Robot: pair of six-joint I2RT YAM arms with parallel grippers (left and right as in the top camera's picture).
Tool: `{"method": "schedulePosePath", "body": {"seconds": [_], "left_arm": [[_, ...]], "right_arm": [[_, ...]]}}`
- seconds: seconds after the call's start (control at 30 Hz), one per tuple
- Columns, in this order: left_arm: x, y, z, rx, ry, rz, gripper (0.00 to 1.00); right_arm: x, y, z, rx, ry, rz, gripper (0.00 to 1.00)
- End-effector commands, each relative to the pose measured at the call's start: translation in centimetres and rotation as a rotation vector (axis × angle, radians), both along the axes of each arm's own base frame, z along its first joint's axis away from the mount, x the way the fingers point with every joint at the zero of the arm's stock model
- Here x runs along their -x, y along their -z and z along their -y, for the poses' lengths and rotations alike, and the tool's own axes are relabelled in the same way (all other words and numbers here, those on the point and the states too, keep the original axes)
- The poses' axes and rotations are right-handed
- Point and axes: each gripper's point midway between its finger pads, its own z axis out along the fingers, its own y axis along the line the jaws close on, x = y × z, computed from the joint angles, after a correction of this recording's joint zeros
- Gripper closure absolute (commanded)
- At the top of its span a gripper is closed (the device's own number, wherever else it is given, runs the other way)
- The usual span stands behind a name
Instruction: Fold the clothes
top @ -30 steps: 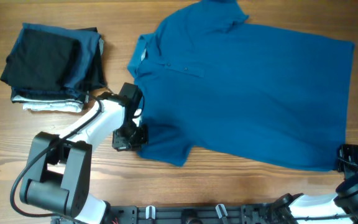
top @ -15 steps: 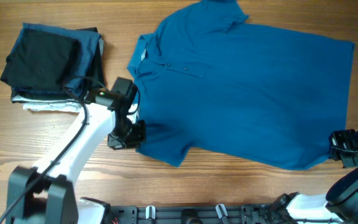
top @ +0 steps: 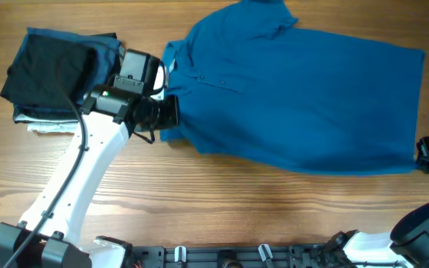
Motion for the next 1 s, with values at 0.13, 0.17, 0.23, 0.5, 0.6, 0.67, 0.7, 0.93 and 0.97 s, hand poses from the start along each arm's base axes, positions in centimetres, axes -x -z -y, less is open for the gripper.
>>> {"method": "schedulePosePath", "body": {"seconds": [0.13, 0.17, 0.23, 0.5, 0.6, 0.67, 0.7, 0.93, 0.97], "left_arm": [[-4.7, -2.9, 0.3, 0.015, -0.046, 0.22, 0.96], [-5.4, -3.1, 0.4, 0.018, -0.049, 0.243, 0.96], [-6.3, -3.0, 0.6, 0.023, -0.051, 0.265, 0.96], [-9.4, 1.1, 1.6, 0.014, -0.044, 0.242, 0.96], [-10.5, 2.4, 2.1, 0.016, -0.039, 0.25, 0.96], [-11.0, 2.7, 2.4, 0.02, -0.036, 0.263, 0.96], [-11.4, 2.7, 2.7, 0.024, -0.033, 0.276, 0.96], [-12.2, 2.1, 4.2, 0.001, 0.082, 0.363, 0.96], [-12.1, 2.0, 4.6, -0.005, 0.105, 0.374, 0.96]], "right_arm": [[-2.2, -1.4, 1.7, 0.08, -0.017, 0.099, 0.95], [-2.5, -1.5, 1.9, 0.09, -0.019, 0.11, 0.95], [-3.1, -1.5, 2.1, 0.105, -0.025, 0.125, 0.95], [-5.9, -0.8, 2.4, 0.161, -0.079, 0.165, 0.95], [-6.8, 0.2, 2.7, 0.177, -0.097, 0.15, 0.95], [-7.5, 1.1, 3.0, 0.184, -0.107, 0.149, 0.95], [-8.0, 1.5, 3.2, 0.187, -0.112, 0.151, 0.95], [-9.5, 4.2, 4.4, 0.19, -0.113, 0.156, 0.95], [-9.6, 4.6, 4.4, 0.188, -0.113, 0.153, 0.95]]}}
